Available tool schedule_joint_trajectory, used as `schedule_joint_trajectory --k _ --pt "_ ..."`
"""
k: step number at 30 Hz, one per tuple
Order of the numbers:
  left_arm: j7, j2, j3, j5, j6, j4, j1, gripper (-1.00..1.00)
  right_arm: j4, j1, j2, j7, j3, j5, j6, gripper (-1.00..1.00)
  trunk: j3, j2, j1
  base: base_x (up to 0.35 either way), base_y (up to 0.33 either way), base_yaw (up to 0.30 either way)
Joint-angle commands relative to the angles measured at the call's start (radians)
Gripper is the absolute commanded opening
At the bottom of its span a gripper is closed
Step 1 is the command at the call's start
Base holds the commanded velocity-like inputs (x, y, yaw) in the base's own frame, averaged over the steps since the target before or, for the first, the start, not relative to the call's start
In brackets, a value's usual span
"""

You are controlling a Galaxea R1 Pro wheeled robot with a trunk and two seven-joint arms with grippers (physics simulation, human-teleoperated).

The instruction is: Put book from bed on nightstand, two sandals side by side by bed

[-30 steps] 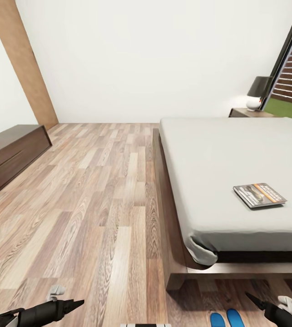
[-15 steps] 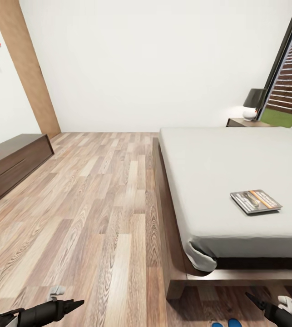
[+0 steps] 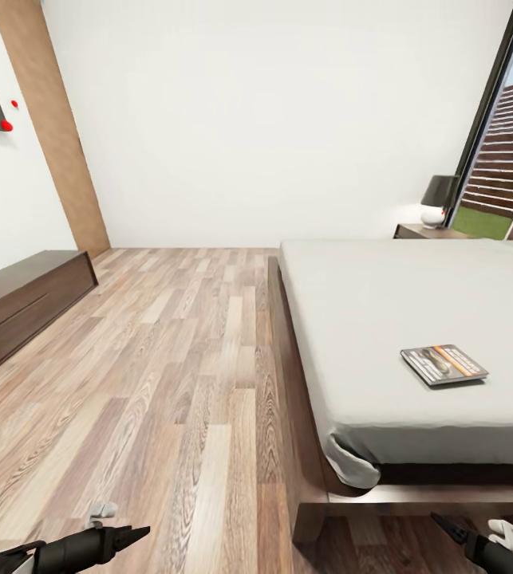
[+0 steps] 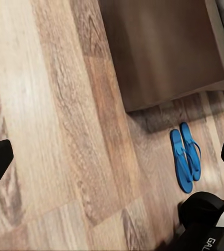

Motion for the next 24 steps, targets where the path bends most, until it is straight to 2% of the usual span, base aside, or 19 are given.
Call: schedule_joint_trajectory --k 1,24 --pt "-0.003 0.000 -0.009 0.008 0.002 0.000 0.000 1.00 0.001 -0.001 0.000 0.003 -0.008 0.009 -0.005 1.00 0.003 0.000 -0.001 0.000 0.000 0.000" --pt "-0.003 -0.005 -0.009 0.008 0.002 0.000 -0.001 1.00 0.000 -0.001 0.001 0.004 -0.008 0.009 -0.005 1.00 0.092 0.005 -0.011 0.000 0.000 0.000"
